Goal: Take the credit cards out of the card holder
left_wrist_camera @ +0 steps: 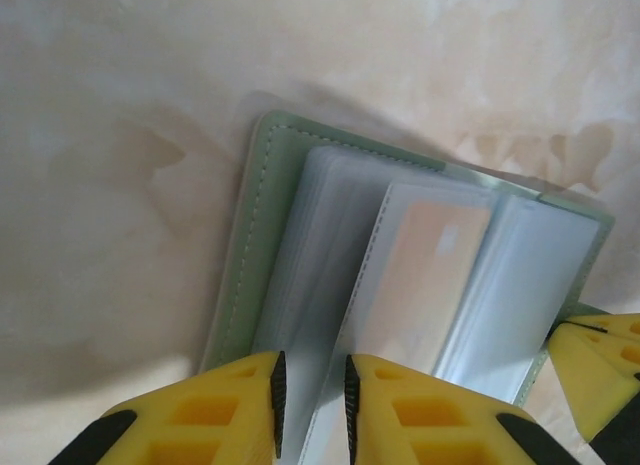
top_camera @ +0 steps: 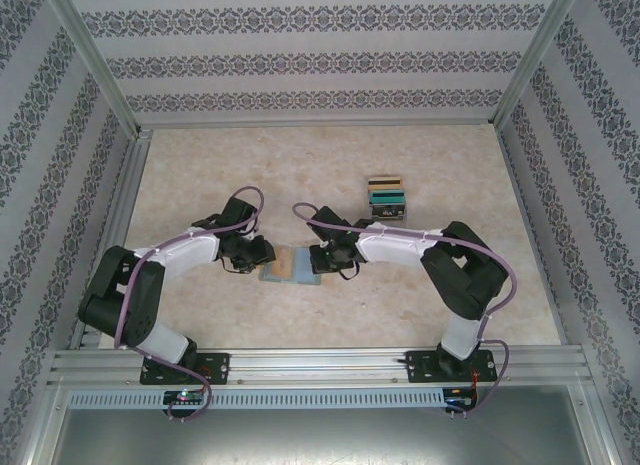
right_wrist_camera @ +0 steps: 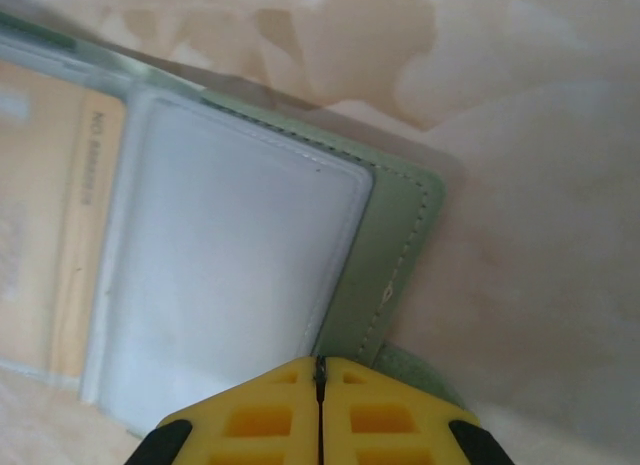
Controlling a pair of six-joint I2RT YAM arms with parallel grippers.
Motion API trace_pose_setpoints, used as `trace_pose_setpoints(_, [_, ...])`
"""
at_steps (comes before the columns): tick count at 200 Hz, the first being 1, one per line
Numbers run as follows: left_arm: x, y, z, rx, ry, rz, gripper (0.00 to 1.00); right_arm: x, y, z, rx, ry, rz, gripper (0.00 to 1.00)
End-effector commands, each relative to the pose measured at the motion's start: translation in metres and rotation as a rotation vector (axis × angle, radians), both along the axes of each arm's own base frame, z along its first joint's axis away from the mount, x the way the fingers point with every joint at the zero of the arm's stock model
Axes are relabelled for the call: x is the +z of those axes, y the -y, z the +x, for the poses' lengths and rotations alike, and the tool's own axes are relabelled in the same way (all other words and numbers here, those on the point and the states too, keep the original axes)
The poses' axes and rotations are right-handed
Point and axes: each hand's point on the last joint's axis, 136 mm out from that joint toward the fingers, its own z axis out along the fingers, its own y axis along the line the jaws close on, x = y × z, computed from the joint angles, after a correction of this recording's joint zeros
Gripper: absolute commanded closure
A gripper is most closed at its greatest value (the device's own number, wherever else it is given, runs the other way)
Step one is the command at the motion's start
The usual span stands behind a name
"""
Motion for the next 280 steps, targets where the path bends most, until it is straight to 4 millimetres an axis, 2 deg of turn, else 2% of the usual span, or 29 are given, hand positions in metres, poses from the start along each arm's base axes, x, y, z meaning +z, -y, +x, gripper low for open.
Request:
trace_pose_setpoints(1, [-0.003,0.007,0.003,-0.041,0.01,-0.004,0.77,-0.005,0.0,0.006,0.001,0.003,-0.009,0.91])
trace_pose_setpoints(48, [-0.017,0.01,-0.008,-0.038,-0.032,0.01,0.8,-0.01,0.005,0.014,0.002,0.003,-0.025,0.91])
trace_pose_setpoints(89, [-0.017,0.018,-0.012,-0.02,-0.036,-0.016,0.82,-0.003,0.003,0.021,0.022,0.02,-0.012,0.9])
trace_pose_setpoints(127, [-0.015,0.018,-0.014,-0.007,-0.031,-0.004,0.82,0.011,-0.001,0.024,0.026,0.032,0.015,0.89])
trace_pose_setpoints(162, [-0.002,0.009,-0.01,-0.012,0.0,0.049,0.79,0.037,-0.012,0.026,0.024,0.067,0.067,0.86])
trace_pose_setpoints(202, [0.02,0.01,0.0,-0.014,0.066,0.045,0.78,0.05,-0.022,0.024,0.033,0.084,0.094,0.85])
trace_pose_setpoints(228, [0.017,0.016,0.001,-0.027,0.058,0.018,0.74,0.046,-0.023,0.023,0.035,0.076,0.091,0.84])
trace_pose_setpoints(252, [0.009,0.021,0.0,-0.035,0.041,-0.003,0.73,0.039,-0.021,0.02,0.037,0.066,0.079,0.83])
trace_pose_setpoints(280, [0.004,0.023,-0.001,-0.04,0.03,-0.011,0.7,0.031,-0.009,0.019,0.015,0.069,0.033,0.79])
